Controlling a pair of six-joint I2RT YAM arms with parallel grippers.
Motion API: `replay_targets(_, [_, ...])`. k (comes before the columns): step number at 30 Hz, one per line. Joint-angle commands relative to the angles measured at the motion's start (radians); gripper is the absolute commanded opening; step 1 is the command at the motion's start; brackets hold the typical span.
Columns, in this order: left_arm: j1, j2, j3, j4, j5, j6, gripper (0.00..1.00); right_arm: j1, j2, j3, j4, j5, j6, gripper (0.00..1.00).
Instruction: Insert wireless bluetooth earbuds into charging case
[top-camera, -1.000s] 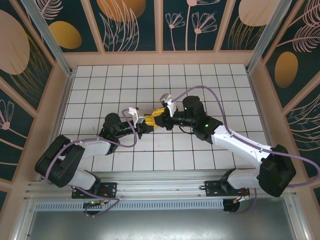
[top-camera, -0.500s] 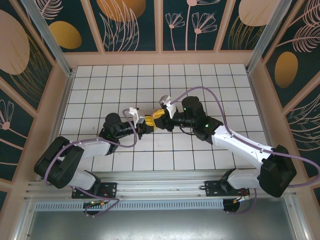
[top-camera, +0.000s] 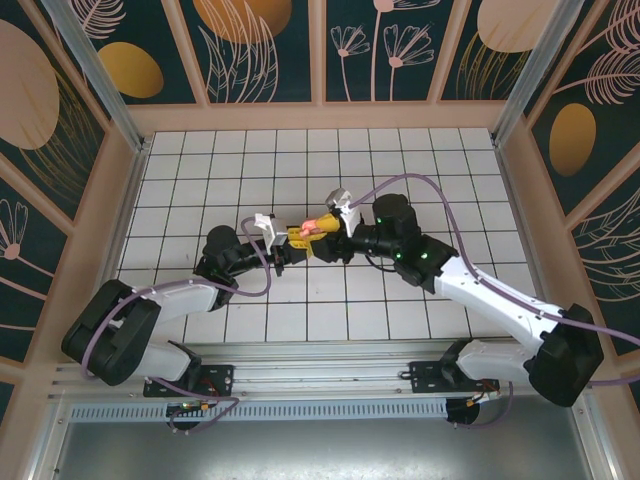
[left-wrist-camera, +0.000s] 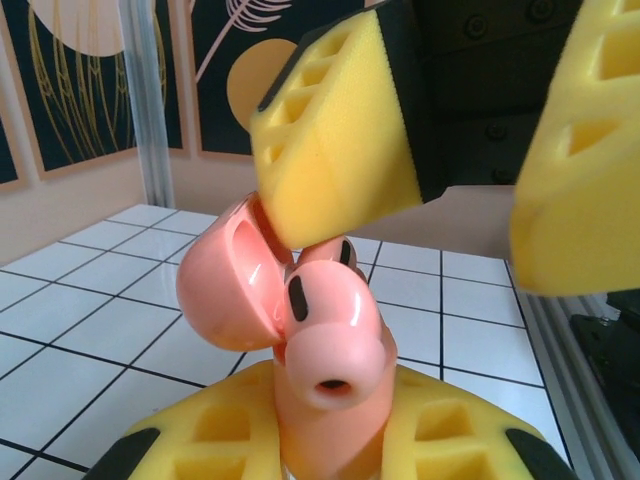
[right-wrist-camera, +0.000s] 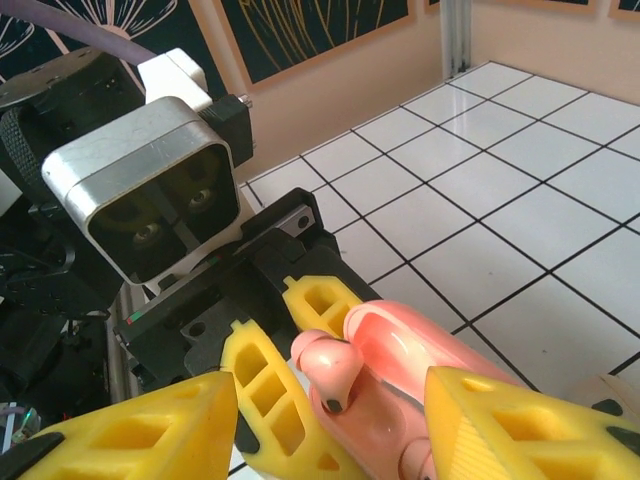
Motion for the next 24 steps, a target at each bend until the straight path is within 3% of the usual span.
replay_targets(1, [-0.001, -0.026, 0.026, -0.024, -0.041, 0.043, 0.0, 0.004, -0.054, 0.026, 0.002, 0.02, 0.031, 0.53])
replay_targets(10, [-0.001, -0.038, 0.025, -0.113, -0.226, 0.076, 0.0, 0.036, -0.044, 0.08, -0.122, 0.422, 0.307, 0.59])
replay_targets(16, [-0.003, -0.022, 0.033, -0.14, -0.277, 0.072, 0.0, 0.071, 0.059, 0.163, -0.222, 0.495, 0.409, 0.62])
replay_targets(24, [-0.001, -0.014, 0.04, -0.154, -0.301, 0.07, 0.0, 0.086, 0.152, 0.22, -0.238, 0.496, 0.469, 0.7])
